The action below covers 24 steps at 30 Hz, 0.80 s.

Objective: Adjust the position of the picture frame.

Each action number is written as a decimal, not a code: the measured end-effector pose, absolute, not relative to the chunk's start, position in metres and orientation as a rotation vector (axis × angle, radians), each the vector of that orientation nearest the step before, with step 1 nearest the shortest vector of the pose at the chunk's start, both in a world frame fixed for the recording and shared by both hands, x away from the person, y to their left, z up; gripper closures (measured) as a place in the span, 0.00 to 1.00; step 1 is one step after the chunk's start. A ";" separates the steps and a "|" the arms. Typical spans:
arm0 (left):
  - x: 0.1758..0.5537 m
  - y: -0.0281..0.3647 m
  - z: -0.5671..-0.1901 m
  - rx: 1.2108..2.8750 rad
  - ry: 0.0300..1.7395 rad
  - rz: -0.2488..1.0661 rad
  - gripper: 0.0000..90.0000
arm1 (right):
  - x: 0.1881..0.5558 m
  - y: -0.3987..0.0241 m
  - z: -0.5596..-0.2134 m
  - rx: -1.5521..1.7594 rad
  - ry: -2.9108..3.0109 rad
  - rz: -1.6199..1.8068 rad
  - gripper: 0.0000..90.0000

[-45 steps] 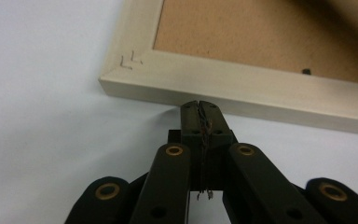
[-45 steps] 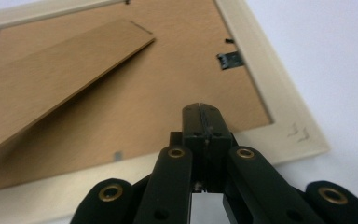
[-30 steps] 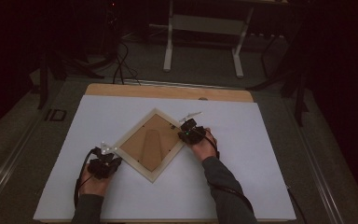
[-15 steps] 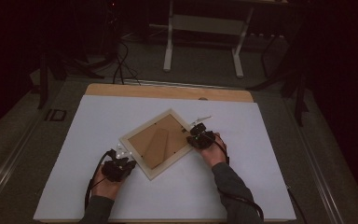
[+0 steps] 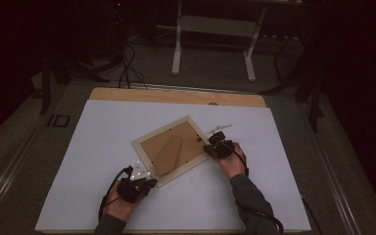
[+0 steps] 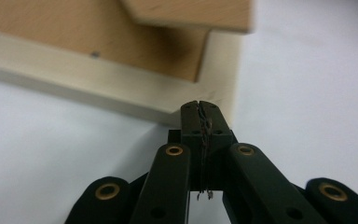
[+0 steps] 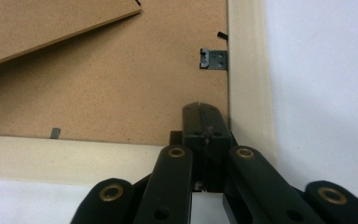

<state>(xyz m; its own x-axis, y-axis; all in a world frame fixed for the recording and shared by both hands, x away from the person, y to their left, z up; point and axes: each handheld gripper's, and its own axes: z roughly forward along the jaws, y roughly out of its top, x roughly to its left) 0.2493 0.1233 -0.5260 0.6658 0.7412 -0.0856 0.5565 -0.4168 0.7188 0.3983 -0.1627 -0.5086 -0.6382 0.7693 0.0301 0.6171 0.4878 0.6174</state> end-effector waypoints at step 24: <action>0.248 0.107 -0.533 2.236 0.941 0.320 1.00 | 0.378 -0.177 -0.509 1.194 2.474 0.874 1.00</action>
<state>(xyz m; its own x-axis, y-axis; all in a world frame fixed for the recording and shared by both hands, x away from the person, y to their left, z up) 0.2478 0.1074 -0.5328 0.7085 0.7049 -0.0352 0.5376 -0.5068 0.6739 0.3781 -0.1769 -0.5086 -0.6295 0.7765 0.0273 0.6214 0.4821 0.6175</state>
